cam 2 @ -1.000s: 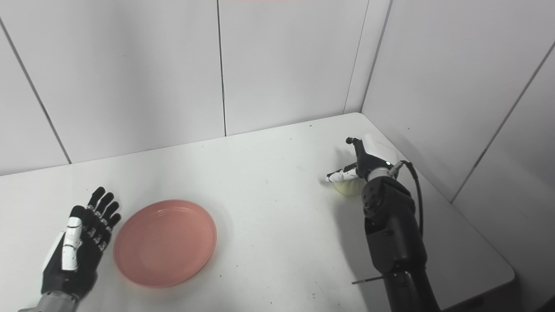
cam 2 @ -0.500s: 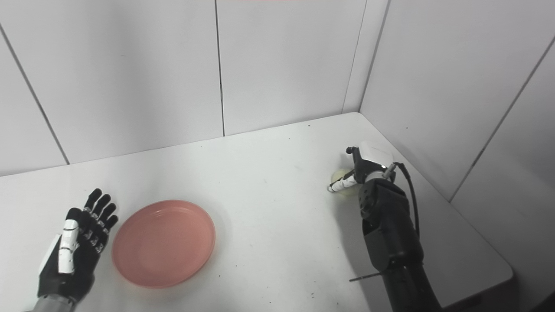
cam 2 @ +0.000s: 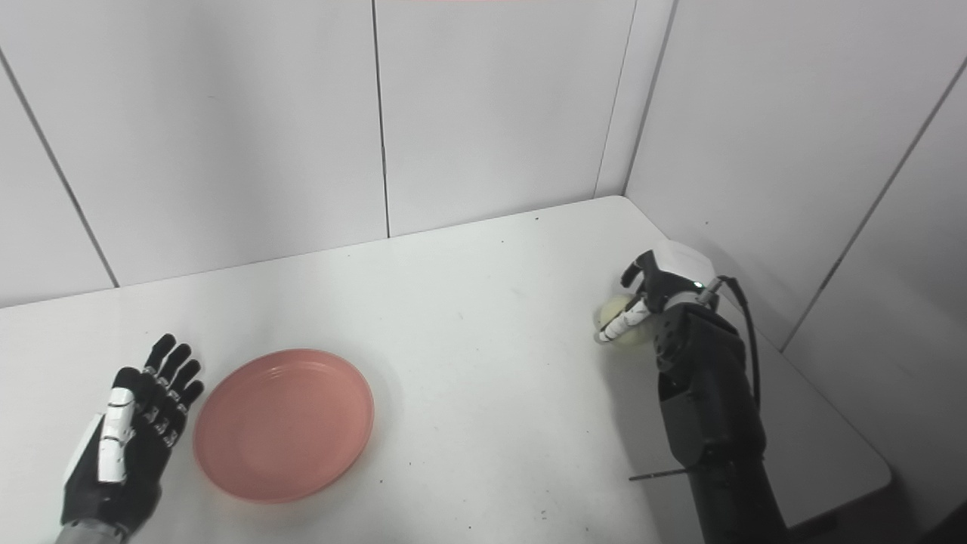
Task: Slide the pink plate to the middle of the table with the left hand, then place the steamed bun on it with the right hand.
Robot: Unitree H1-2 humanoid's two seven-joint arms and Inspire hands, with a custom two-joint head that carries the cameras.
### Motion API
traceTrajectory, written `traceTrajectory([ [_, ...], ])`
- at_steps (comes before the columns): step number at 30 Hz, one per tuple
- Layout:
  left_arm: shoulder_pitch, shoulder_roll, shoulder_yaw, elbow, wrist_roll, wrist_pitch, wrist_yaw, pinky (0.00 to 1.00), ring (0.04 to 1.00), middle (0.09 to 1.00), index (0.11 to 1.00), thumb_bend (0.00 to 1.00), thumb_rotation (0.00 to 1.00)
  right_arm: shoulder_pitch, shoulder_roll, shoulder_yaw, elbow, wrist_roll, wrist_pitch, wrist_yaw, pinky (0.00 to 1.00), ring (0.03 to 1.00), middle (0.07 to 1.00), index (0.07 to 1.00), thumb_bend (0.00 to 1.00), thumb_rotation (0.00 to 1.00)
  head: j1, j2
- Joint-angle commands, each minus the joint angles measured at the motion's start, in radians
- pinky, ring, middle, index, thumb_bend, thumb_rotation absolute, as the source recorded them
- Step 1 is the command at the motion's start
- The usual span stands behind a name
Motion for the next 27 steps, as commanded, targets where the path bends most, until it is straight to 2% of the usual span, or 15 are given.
traceTrajectory([
  [1, 0.007, 0.005, -0.003, -0.006, -0.003, 0.004, -0.009, 1.0, 1.0, 1.0, 0.981, 0.66, 0.99, -0.04, -0.003, -0.003, -0.056, 0.034, -0.008, -0.109, 0.31, 0.363, 0.455, 0.484, 0.53, 0.0, 0.006, 0.001],
  [4, 0.008, 0.0, -0.01, -0.012, 0.002, 0.005, -0.006, 1.0, 1.0, 0.999, 0.982, 0.66, 0.98, -0.041, 0.021, -0.01, -0.083, 0.086, -0.009, -0.186, 0.26, 0.32, 0.401, 0.496, 0.53, 0.0, 0.019, 0.001],
  [5, 0.009, -0.002, -0.012, -0.016, 0.006, 0.005, -0.003, 1.0, 1.0, 0.999, 0.982, 0.66, 0.98, -0.05, 0.04, -0.024, -0.094, 0.094, -0.009, -0.202, 0.25, 0.32, 0.401, 0.496, 0.53, 0.0, 0.025, 0.001],
  [6, 0.01, -0.004, -0.015, -0.016, 0.009, 0.004, -0.002, 1.0, 1.0, 1.0, 0.983, 0.66, 0.98, -0.055, 0.053, -0.031, -0.107, 0.107, -0.008, -0.22, 0.29, 0.363, 0.434, 0.492, 0.53, 0.0, 0.032, 0.002],
  [10, 0.012, -0.015, -0.024, -0.025, 0.016, 0.009, 0.007, 1.0, 1.0, 1.0, 0.981, 0.65, 0.99, -0.047, 0.055, 0.008, -0.168, 0.176, -0.016, -0.3, 0.32, 0.397, 0.492, 0.492, 0.52, 0.0, 0.062, 0.004],
  [14, 0.02, -0.033, -0.033, -0.045, 0.032, 0.023, 0.027, 1.0, 1.0, 0.999, 0.978, 0.63, 0.99, -0.039, 0.07, 0.043, -0.202, 0.268, -0.073, -0.405, 0.29, 0.395, 0.487, 0.498, 0.52, 0.0, 0.088, 0.007],
  [17, 0.025, -0.046, -0.041, -0.062, 0.036, 0.039, 0.036, 1.0, 1.0, 1.0, 0.978, 0.62, 1.0, -0.037, 0.071, 0.071, -0.212, 0.325, -0.095, -0.453, 0.36, 0.451, 0.513, 0.455, 0.52, 0.0, 0.124, 0.014],
  [20, 0.028, -0.059, -0.049, -0.073, 0.041, 0.044, 0.047, 1.0, 1.0, 1.0, 0.979, 0.62, 0.99, -0.028, 0.069, 0.108, -0.223, 0.378, -0.14, -0.484, 0.35, 0.428, 0.512, 0.469, 0.52, 0.0, 0.159, 0.016],
  [23, 0.032, -0.073, -0.062, -0.08, 0.048, 0.046, 0.054, 1.0, 1.0, 1.0, 0.975, 0.63, 0.96, -0.016, 0.062, 0.138, -0.227, 0.444, -0.176, -0.483, 0.4, 0.455, 0.52, 0.441, 0.51, 0.0, 0.222, 0.021],
  [24, 0.033, -0.075, -0.066, -0.079, 0.051, 0.046, 0.054, 1.0, 1.0, 1.0, 0.98, 0.63, 0.97, -0.012, 0.061, 0.148, -0.23, 0.469, -0.185, -0.477, 0.35, 0.429, 0.518, 0.459, 0.51, 0.0, 0.222, 0.021],
  [25, 0.035, -0.08, -0.071, -0.077, 0.057, 0.045, 0.057, 1.0, 1.0, 1.0, 0.983, 0.63, 0.98, -0.007, 0.069, 0.164, -0.241, 0.504, -0.202, -0.467, 0.33, 0.416, 0.517, 0.468, 0.51, 0.0, 0.264, 0.021],
  [26, 0.036, -0.083, -0.074, -0.076, 0.061, 0.045, 0.059, 1.0, 1.0, 1.0, 0.983, 0.63, 0.98, -0.003, 0.073, 0.177, -0.249, 0.53, -0.213, -0.463, 0.27, 0.435, 0.525, 0.449, 0.51, 0.0, 0.264, 0.021],
  [27, 0.038, -0.087, -0.078, -0.075, 0.064, 0.047, 0.061, 1.0, 1.0, 1.0, 0.983, 0.63, 0.99, 0.002, 0.082, 0.204, -0.265, 0.544, -0.219, -0.455, 0.25, 0.441, 0.528, 0.442, 0.51, 0.0, 0.299, 0.023],
])
